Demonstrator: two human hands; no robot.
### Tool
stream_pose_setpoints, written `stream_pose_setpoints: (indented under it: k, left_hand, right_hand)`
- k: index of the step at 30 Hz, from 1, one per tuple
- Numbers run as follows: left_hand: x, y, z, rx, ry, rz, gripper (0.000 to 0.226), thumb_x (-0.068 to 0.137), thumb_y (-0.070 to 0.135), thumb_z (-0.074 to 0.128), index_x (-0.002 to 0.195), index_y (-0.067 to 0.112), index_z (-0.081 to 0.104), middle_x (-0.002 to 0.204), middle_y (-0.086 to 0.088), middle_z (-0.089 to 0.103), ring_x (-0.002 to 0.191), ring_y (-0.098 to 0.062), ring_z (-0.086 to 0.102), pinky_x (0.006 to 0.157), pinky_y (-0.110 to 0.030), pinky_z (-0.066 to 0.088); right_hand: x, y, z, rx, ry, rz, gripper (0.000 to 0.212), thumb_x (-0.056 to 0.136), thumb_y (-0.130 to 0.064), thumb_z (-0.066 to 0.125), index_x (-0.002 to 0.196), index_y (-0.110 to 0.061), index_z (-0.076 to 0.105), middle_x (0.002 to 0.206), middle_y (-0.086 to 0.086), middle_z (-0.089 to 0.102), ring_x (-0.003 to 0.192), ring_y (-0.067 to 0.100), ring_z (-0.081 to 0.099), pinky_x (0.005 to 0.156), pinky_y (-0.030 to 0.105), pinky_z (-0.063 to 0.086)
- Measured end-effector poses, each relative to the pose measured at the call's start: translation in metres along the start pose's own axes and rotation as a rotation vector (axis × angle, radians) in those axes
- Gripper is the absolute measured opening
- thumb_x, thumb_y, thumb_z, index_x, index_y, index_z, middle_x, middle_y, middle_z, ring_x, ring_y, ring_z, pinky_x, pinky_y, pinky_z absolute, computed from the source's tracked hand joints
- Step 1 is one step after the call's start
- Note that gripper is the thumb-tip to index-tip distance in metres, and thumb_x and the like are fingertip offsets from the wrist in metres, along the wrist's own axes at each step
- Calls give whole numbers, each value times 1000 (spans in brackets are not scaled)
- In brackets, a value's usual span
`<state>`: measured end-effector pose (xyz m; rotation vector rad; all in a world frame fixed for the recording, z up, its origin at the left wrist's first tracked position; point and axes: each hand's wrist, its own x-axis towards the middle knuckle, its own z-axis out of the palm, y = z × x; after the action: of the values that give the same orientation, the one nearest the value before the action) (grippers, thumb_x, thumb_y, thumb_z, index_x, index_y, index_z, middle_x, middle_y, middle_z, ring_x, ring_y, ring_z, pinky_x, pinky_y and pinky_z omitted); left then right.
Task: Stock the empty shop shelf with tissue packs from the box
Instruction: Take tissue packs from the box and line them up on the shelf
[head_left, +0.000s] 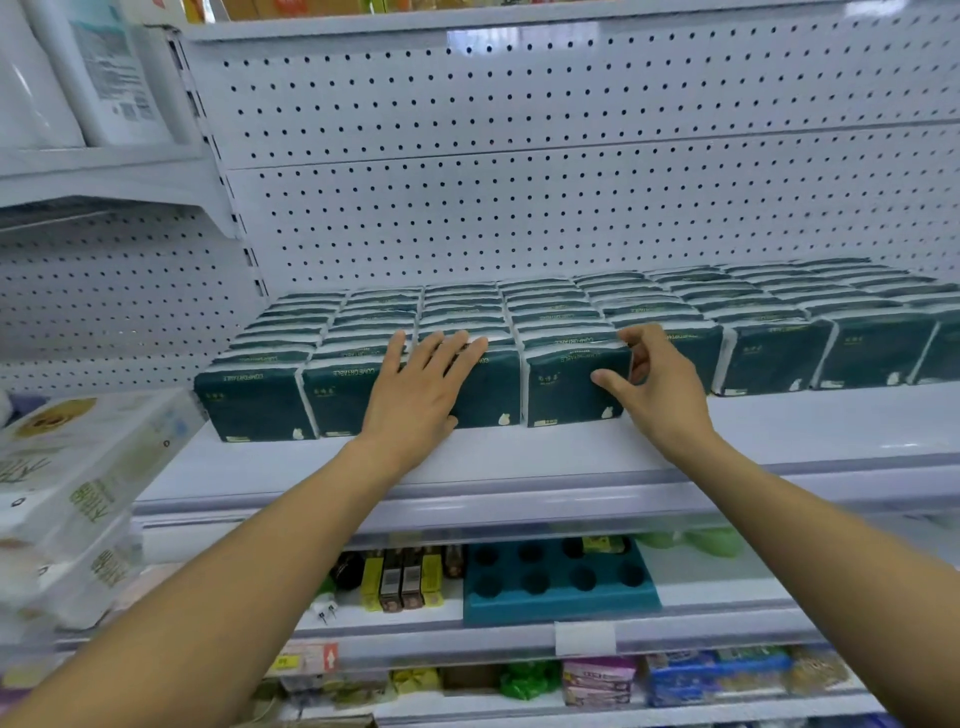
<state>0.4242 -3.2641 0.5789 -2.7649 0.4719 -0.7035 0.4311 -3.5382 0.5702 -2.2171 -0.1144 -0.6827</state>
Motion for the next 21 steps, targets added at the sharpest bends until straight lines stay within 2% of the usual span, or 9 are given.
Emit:
stream_pose_setpoints:
  k: [3, 6, 9, 12, 14, 17, 19, 21]
  left_hand:
    - [0, -1, 3, -18, 36, 6, 93, 87, 33, 68, 157, 27, 6, 162, 1, 19, 149, -23, 18, 119, -53, 3]
    - [1, -1, 6, -12, 45, 5, 94, 86, 32, 70, 157, 26, 9, 161, 0, 22, 148, -24, 21, 119, -54, 5]
    - [1, 1, 3, -14, 8, -13, 93, 90, 35, 65, 157, 27, 0, 163, 1, 15, 150, -23, 14, 120, -54, 1]
    - [-3, 6, -5, -63, 16, -43, 92, 91, 43, 61, 156, 28, -3, 163, 1, 11, 151, -21, 5, 120, -53, -3]
    - [-13, 8, -9, -128, 103, -66, 90, 89, 46, 63, 157, 27, 7, 162, 0, 18, 151, -23, 6, 121, -54, 0]
    - [-39, 9, -13, -171, 255, -67, 84, 85, 48, 66, 154, 23, 24, 156, -4, 33, 148, -31, 19, 119, -57, 14]
    - [-64, 8, -16, -202, 311, -80, 79, 86, 51, 61, 152, 21, 29, 154, -5, 37, 144, -35, 25, 119, -56, 19]
    - [-95, 3, -20, -271, 340, -104, 74, 88, 53, 56, 151, 21, 32, 153, -3, 39, 143, -32, 30, 118, -53, 23]
  right_hand:
    - [1, -6, 2, -144, 15, -23, 40, 87, -38, 69, 121, -25, 52, 85, -7, 54, 77, 16, 54, 65, 33, 46]
    - [1, -11, 3, -278, 27, -45, 35, 89, -43, 64, 118, -29, 52, 93, -12, 52, 81, 16, 55, 68, 33, 43]
    - [0, -11, 4, -364, 28, -71, 35, 90, -46, 62, 119, -29, 52, 102, -6, 56, 92, 20, 56, 68, 37, 48]
    - [-5, -10, 2, -382, 47, -107, 48, 87, -44, 66, 129, -25, 51, 114, 5, 50, 104, 24, 51, 63, 35, 48]
    - [-16, -13, 1, -364, 62, -173, 57, 85, -36, 71, 135, -20, 49, 124, 10, 47, 112, 29, 47, 71, 40, 50]
    - [-39, -24, 2, -385, 77, -294, 63, 85, -30, 72, 140, -16, 45, 143, 15, 41, 129, 36, 39, 94, 51, 44]
    - [-61, -37, 6, -402, 79, -368, 62, 88, -33, 68, 142, -15, 44, 145, 14, 40, 132, 35, 39, 101, 51, 41]
    - [-88, -57, 14, -415, 62, -427, 62, 89, -36, 64, 144, -15, 42, 144, 12, 44, 130, 33, 44, 102, 50, 42]
